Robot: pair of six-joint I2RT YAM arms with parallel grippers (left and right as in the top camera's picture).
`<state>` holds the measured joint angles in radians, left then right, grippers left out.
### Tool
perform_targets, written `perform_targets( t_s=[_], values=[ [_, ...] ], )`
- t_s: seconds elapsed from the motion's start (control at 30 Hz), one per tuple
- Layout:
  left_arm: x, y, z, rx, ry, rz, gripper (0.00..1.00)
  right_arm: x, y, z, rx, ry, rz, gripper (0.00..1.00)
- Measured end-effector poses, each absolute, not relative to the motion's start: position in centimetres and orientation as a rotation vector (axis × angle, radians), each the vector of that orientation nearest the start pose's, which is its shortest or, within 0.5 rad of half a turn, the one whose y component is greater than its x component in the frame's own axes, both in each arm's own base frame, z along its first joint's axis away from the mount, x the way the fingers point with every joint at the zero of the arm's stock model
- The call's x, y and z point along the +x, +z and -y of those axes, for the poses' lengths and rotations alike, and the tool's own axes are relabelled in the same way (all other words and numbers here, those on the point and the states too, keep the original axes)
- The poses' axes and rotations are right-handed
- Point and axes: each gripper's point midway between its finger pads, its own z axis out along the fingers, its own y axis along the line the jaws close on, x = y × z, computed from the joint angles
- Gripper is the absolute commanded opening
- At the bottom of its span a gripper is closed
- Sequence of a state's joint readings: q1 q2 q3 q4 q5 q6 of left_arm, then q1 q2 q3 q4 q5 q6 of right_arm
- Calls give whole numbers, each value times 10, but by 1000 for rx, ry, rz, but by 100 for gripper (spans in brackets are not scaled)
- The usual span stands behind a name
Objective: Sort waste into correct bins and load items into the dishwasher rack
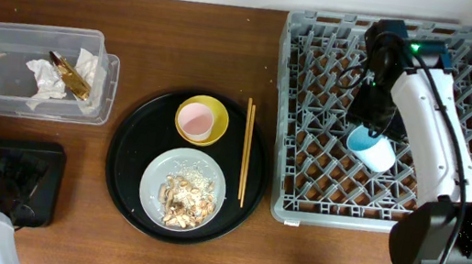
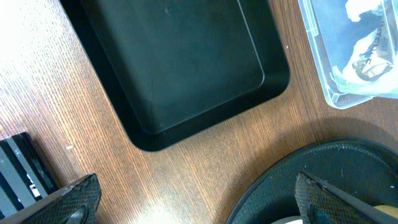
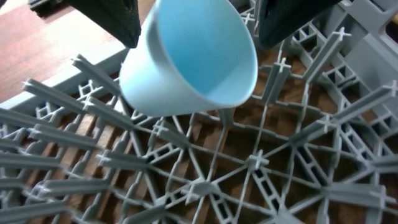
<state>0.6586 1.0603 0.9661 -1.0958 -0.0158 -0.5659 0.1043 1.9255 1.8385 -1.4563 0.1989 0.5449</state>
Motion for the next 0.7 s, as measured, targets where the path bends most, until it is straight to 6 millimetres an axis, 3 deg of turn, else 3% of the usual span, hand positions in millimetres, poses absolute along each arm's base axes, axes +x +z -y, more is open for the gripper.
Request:
perform_targets(
  t_s=[0.07, 0.13, 0.27, 0.37, 0.43, 0.47, 0.5, 0.53, 0.6, 0.7],
  values=[
    [182, 152, -144, -1590, 47, -2257, 99, 360, 138, -3, 653, -299, -3015, 35],
    [182, 152, -144, -1591, 46, -2258, 99, 360, 134, 2, 652, -327, -3012, 19],
    [182, 152, -144, -1591, 46, -2258, 99, 364, 138, -1, 659, -276, -3006, 11],
    [182, 152, -144, -1591, 46, -2258, 99, 390, 167, -14, 674, 18, -2935, 4],
    [182, 152, -144, -1591, 46, -2258, 99, 398, 180, -4, 716, 388, -2908, 6],
    [182, 152, -144, -1591, 46, -2258, 99, 399, 182, -2, 706, 430, -2904, 12],
    [182, 152, -144, -1591, 46, -2258, 99, 400, 187, -3, 590, 556, -2897, 22],
    [182, 152, -144, -1591, 46, -2258, 99, 400, 192, -16, 341, 653, -2891, 24],
    [182, 152, -144, -1591, 46, -2258, 99, 397, 195, -48, -88, 687, -2867, 26],
    [182, 152, -144, -1591, 46, -2258, 99, 392, 194, -79, -298, 666, -2863, 37]
  ],
)
